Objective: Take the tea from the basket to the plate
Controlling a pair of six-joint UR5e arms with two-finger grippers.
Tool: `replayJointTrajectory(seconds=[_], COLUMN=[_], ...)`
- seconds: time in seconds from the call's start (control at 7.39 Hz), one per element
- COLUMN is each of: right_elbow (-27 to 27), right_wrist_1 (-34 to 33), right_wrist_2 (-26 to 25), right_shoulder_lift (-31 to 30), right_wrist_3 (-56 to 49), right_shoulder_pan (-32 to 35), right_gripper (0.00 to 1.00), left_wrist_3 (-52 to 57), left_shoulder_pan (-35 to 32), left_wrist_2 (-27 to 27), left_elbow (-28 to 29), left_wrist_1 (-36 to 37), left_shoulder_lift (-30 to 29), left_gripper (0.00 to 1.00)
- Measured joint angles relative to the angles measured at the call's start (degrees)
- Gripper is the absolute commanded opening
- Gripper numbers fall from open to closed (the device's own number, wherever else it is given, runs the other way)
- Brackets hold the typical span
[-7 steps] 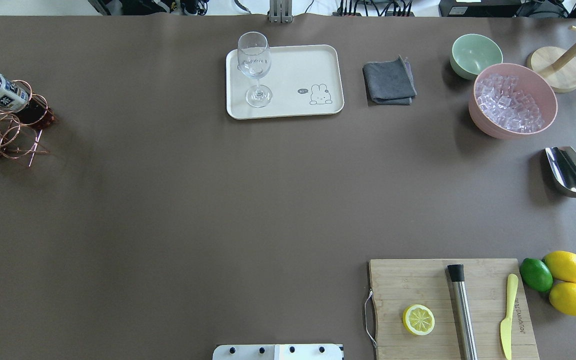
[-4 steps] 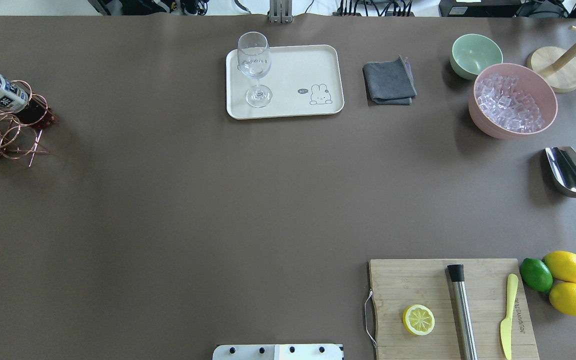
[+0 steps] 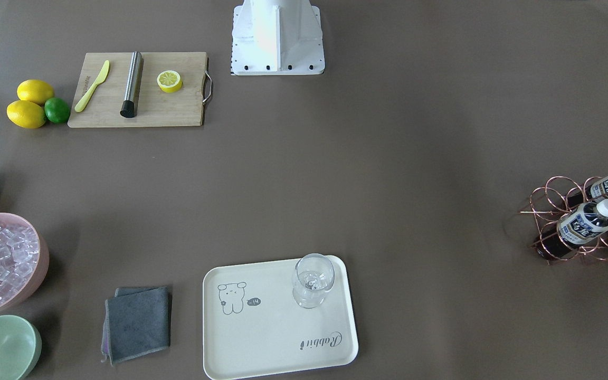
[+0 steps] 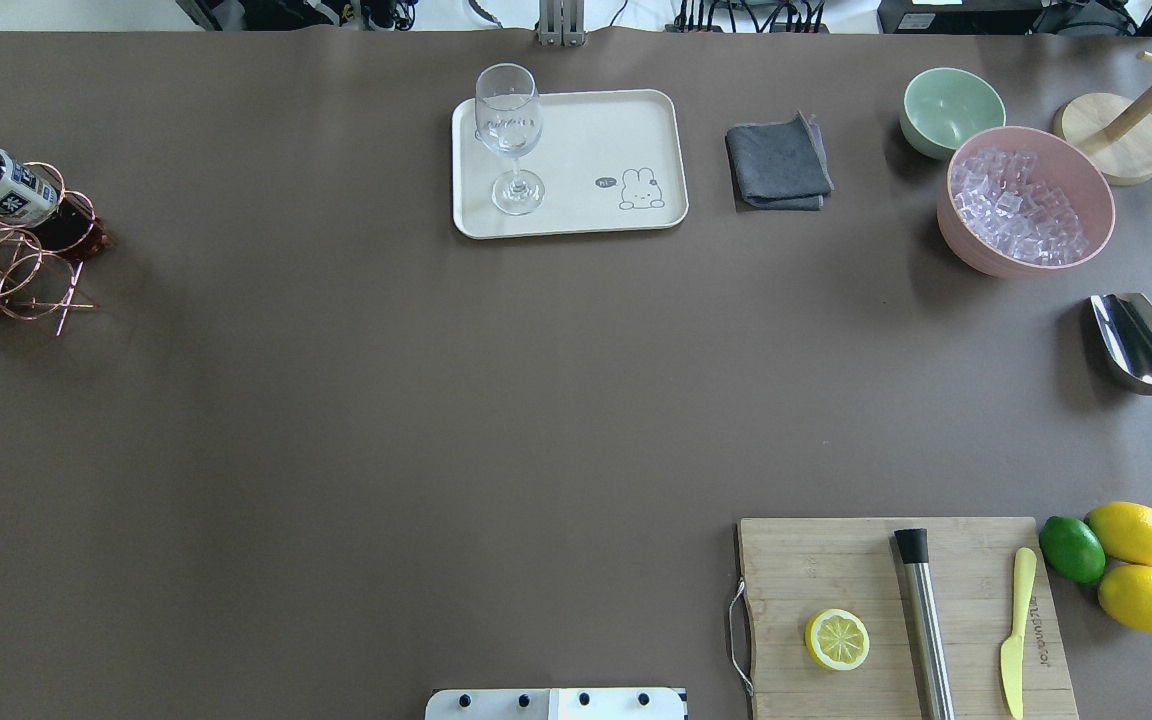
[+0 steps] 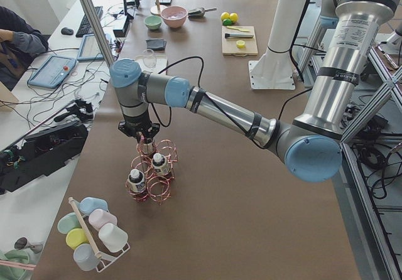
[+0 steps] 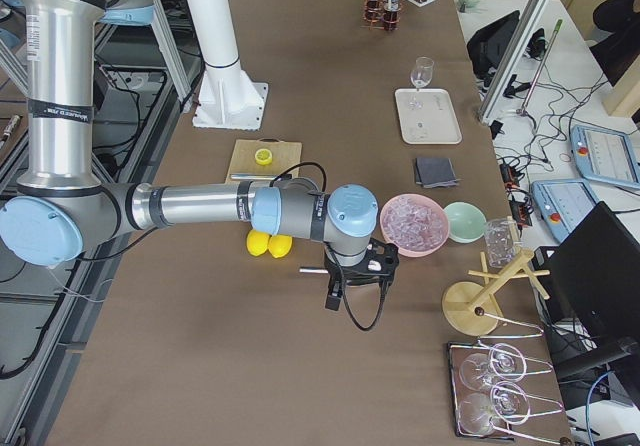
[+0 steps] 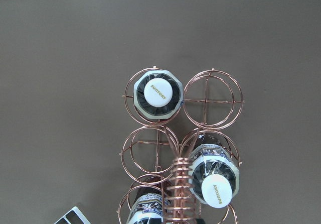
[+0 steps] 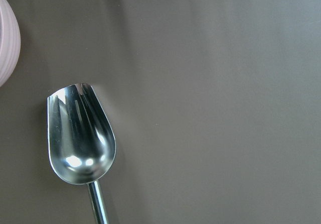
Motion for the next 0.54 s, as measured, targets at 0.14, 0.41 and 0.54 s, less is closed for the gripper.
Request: replayJointTrajectory(seconds=[0.14, 0.41, 0.54], right_elbow=[0.13, 0.43, 0.53], right_wrist_1=[0.02, 0.02, 0.0], right_wrist_2=[0.01, 0.07, 0.09], right_shoulder_lift=[0.05, 0.03, 0.02], right_wrist_3=[-0.01, -0.01, -0.01], right_shoulder_pan=[0.01, 0.07, 0.07], right_gripper=[1.0, 1.0, 1.0], left_wrist_3=[0.02, 0.02, -0.1], left_shoulder_pan=[0.0, -0.01, -0.01], left_wrist_2=[0.03, 0.04, 0.04], left_elbow=[-0.03, -0.22, -0.24], left_wrist_1=[0.0, 0.28, 0.86], left_shoulder_lift=[-0.2, -1.16, -2.08], left_gripper=[0.0, 0.0, 0.0])
